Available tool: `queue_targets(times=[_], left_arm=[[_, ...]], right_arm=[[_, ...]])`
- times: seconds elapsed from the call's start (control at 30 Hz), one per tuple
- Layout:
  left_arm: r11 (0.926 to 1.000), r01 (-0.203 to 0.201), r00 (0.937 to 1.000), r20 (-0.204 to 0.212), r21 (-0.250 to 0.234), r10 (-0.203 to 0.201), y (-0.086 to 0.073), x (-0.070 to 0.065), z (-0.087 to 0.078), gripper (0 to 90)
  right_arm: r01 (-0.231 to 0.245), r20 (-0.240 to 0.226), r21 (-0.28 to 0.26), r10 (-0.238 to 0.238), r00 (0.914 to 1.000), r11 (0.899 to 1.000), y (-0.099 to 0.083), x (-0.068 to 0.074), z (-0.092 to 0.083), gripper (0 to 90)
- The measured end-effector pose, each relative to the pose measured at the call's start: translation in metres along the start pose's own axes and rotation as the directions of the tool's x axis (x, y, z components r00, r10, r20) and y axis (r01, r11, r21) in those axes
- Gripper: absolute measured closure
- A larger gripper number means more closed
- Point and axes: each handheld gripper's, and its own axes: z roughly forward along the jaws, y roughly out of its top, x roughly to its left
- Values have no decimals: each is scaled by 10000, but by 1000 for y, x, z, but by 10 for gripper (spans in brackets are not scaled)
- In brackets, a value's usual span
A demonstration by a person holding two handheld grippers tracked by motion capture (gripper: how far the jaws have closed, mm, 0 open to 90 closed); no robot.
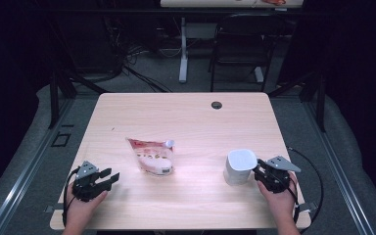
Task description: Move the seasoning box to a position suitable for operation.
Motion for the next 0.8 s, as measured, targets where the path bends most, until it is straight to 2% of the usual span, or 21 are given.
queue_targets(times=[0.13, 0.33, 0.57, 0.7, 0.8], left_arm=[[10000, 50, 10000, -15, -69, -50, 0, 0, 1, 574], [10000, -14, 10000, 64, -46, 15, 2, -1, 3, 574], [9999, -112, 9999, 125, -77, 113, 4, -1, 5, 577], [9999, -131, 9999, 94, -81, 132, 4, -1, 5, 579], [9999, -82, 9999, 82, -111, 83, 4, -1, 5, 579]], right_arm=[[-288, 6, 49, 288, 9996, 9996, -1, -2, -1, 743], [-180, 213, 179, 176, 9996, 9997, -1, -1, -3, 775], [-489, 330, 254, 481, 9983, 9985, -1, 1, -6, 791], [-431, 386, 317, 419, 9984, 9986, -1, 3, -7, 820], [-218, 502, 380, 199, 9985, 9990, -1, 5, -8, 826]])
